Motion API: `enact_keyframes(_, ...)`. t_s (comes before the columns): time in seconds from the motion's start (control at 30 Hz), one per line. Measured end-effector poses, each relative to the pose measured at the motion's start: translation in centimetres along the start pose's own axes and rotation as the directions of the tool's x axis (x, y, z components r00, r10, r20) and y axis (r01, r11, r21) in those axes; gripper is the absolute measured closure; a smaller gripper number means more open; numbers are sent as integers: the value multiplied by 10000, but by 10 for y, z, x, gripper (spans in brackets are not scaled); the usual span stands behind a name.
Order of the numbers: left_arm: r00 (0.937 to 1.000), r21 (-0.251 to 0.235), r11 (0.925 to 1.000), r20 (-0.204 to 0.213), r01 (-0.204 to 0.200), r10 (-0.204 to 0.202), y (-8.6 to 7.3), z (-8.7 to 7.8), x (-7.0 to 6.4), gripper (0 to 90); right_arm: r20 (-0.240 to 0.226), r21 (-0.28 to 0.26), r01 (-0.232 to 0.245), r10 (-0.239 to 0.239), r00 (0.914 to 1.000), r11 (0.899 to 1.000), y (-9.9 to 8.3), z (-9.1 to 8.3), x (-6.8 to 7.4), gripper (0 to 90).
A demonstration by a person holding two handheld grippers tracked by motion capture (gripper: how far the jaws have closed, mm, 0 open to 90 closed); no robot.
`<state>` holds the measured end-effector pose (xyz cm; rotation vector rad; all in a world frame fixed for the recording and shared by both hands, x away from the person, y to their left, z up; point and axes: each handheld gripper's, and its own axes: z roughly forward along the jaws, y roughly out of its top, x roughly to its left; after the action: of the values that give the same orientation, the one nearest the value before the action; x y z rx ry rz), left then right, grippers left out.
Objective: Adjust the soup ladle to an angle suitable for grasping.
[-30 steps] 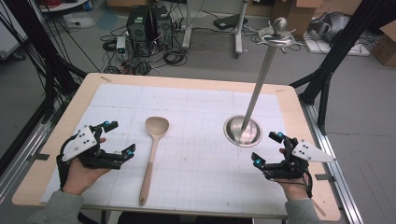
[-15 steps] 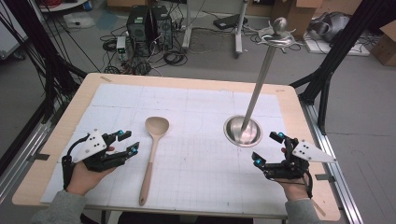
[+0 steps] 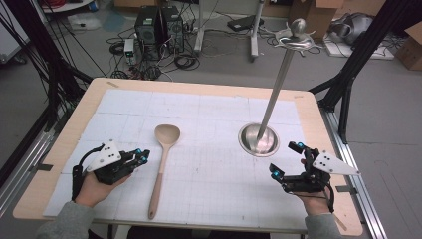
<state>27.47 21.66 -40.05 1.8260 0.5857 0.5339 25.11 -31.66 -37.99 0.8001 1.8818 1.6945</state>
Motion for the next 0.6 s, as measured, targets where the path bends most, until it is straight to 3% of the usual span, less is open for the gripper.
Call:
enact_keyframes(0.37, 9999, 728, 9973, 149, 55, -66, -14, 8, 2, 896, 39, 32, -31, 31, 10000, 10000, 0, 0, 0, 1)
enact_keyframes(0.47, 9994, 1296, 9915, 291, 137, -176, -20, 12, 3, 896, 22, 59, 97, -97, 10000, 9999, 0, 1, 0, 1)
enact_keyframes(0.6, 9989, 1530, 9882, 423, 121, -187, -22, 15, 3, 896, 30, 44, 55, -56, 10000, 10000, -1, 1, 0, 1)
